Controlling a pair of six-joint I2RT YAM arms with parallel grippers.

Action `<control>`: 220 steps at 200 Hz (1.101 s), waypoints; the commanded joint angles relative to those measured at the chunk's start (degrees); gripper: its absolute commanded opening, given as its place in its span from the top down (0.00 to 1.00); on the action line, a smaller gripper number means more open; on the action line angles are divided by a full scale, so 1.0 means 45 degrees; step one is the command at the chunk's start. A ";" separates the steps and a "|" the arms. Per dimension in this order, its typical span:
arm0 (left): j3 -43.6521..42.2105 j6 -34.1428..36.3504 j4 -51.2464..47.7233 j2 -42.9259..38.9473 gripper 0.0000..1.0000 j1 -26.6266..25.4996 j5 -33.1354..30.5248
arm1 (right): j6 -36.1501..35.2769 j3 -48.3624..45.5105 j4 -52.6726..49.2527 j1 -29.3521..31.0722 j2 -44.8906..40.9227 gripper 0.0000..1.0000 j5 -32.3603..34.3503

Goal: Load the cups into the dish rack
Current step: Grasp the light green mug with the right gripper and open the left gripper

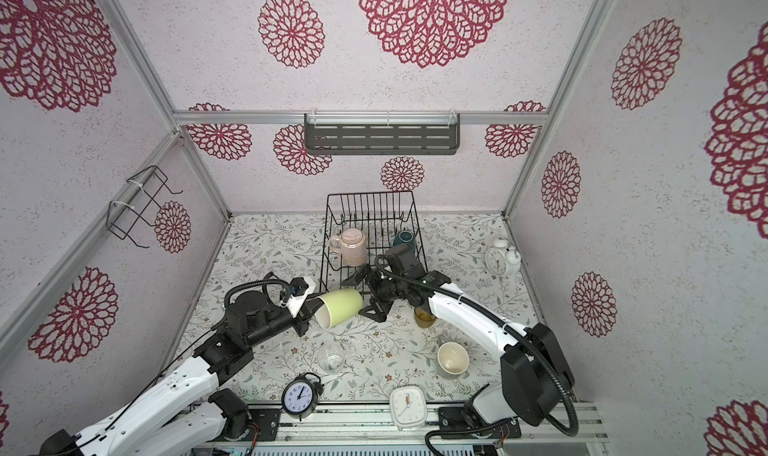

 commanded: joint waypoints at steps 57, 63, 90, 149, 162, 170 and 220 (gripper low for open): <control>-0.1099 0.0819 0.5052 0.0485 1.00 -0.0045 -0.0174 | 0.1833 -0.0228 0.1666 0.0565 -0.0104 0.11 -0.0491; -0.1275 0.0802 0.5396 0.0490 1.00 -0.0028 -0.0133 | 0.1946 -0.0312 0.1841 0.0566 -0.0124 0.14 -0.0449; -0.1632 0.0706 0.6347 0.0679 1.00 -0.0023 -0.0091 | 0.2429 -0.0518 0.2323 0.0586 -0.0137 0.19 -0.0437; -0.1922 0.0483 0.7247 0.0927 1.00 -0.0004 0.0238 | 0.2563 -0.0481 0.2550 0.0584 -0.0184 0.13 -0.0264; -0.1946 0.0431 0.7421 0.0999 1.00 -0.0015 0.0217 | 0.2606 -0.0500 0.2644 0.0586 -0.0183 0.16 -0.0261; -0.1936 0.0356 0.7490 0.1080 1.00 0.0009 0.0171 | 0.2583 -0.0530 0.2674 0.0586 -0.0213 0.21 -0.0232; -0.1867 -0.0291 0.7821 0.1527 0.78 0.0166 -0.0393 | 0.1895 -0.0629 0.2231 0.0530 -0.0248 0.37 0.0294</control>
